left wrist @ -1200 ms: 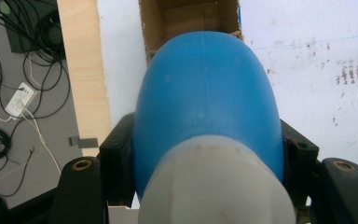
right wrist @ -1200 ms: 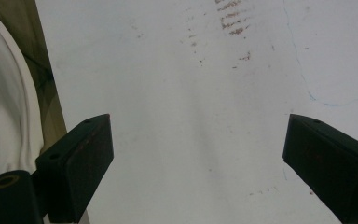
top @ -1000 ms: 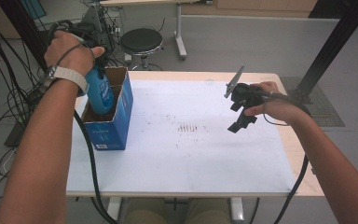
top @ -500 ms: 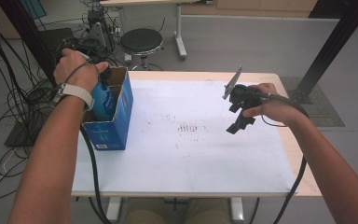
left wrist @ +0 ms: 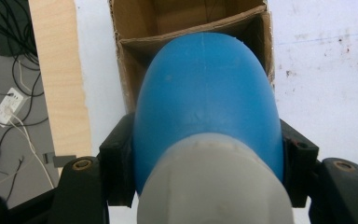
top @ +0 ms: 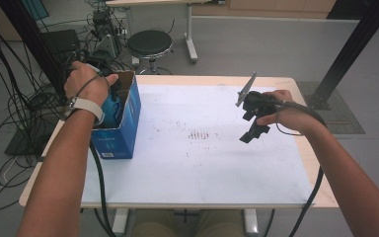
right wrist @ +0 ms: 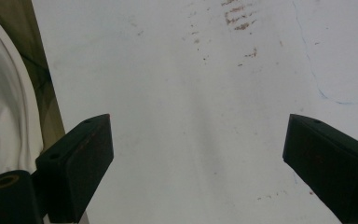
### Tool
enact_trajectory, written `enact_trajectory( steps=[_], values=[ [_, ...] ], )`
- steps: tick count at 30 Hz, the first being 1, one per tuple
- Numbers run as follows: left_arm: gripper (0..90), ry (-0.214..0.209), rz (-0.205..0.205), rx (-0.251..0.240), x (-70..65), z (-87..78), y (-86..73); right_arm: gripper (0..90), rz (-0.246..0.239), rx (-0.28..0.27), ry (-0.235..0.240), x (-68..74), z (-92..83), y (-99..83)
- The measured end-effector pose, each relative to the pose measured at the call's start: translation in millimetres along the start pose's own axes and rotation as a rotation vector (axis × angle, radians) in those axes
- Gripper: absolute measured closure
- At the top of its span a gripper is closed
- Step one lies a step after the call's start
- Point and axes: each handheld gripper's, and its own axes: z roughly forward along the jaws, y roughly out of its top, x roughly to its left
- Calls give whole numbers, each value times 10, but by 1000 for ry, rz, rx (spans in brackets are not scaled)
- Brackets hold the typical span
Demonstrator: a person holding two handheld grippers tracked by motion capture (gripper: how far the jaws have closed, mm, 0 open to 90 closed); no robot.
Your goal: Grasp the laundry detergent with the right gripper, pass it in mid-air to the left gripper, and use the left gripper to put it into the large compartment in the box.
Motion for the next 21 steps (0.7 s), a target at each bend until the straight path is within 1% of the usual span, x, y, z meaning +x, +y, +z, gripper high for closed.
enact_trajectory(
  steps=[4, 6, 8, 9, 13, 15, 19, 21],
  values=[
    [376, -3, -9, 5, 2, 66, -13, 85, 4, 1, 4, 3, 12, -5],
    [376, -5, -5, -2, 7, 101, -22, 85, 6, 2, 5, 6, 22, -10],
    [375, -4, -5, 9, 4, 149, -28, 85, 7, 2, 6, 3, 29, -16],
    [375, -3, -5, 3, 1, 177, -36, 85, 7, 2, 6, 2, 31, -19],
    [375, 2, 2, 10, -11, 251, -43, 85, 13, 3, 5, -7, 40, -33],
    [376, 1, -3, 11, -10, 278, -45, 85, 16, 2, 5, -12, 40, -32],
    [376, 4, 7, 15, -4, 343, -52, 85, 15, 3, 5, -7, 45, -23],
    [376, 1, 1, 13, 0, 371, -58, 84, 16, 3, 6, -9, 53, -24]
  ],
)
